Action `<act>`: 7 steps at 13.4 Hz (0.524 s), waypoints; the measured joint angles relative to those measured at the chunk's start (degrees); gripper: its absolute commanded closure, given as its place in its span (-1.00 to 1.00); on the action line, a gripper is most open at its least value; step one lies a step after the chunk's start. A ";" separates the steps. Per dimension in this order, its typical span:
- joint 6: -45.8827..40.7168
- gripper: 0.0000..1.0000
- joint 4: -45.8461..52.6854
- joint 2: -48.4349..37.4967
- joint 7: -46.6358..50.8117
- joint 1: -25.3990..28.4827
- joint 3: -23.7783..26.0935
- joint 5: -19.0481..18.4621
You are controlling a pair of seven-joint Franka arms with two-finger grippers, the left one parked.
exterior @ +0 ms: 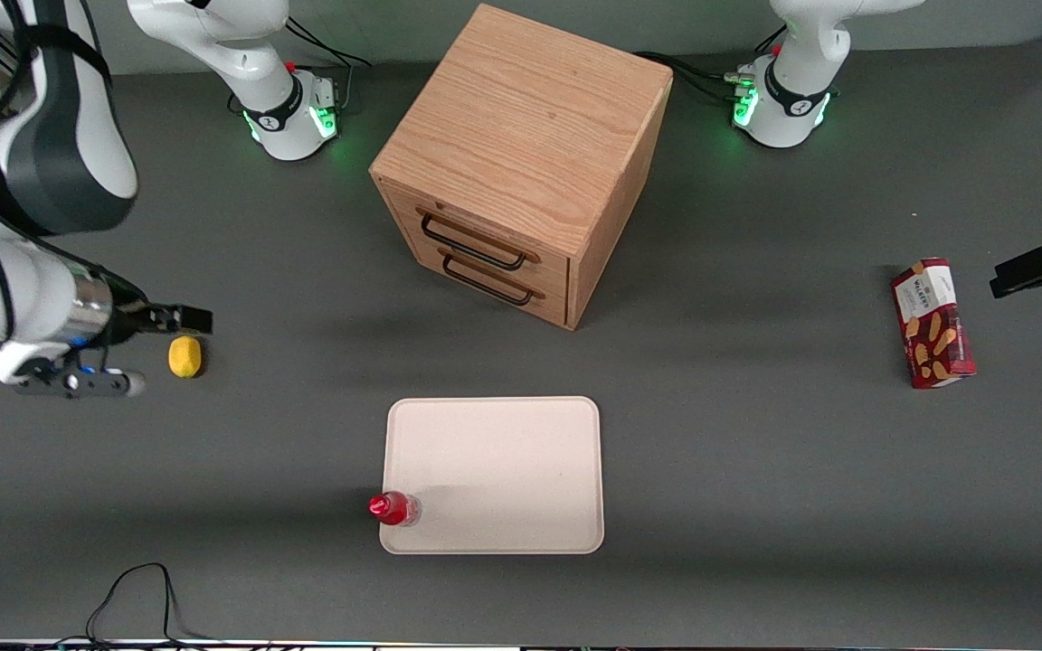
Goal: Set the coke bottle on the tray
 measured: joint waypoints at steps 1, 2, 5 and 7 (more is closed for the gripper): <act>0.01 -1.00 -2.89 -3.11 -2.64 0.58 -2.02 0.11; 0.05 -1.00 -5.01 -5.73 -4.51 2.43 -4.89 0.23; 0.07 -1.00 -6.86 -9.75 -6.07 10.83 -12.87 0.45; -0.72 -1.00 -6.24 -10.59 -6.07 11.92 -13.52 0.45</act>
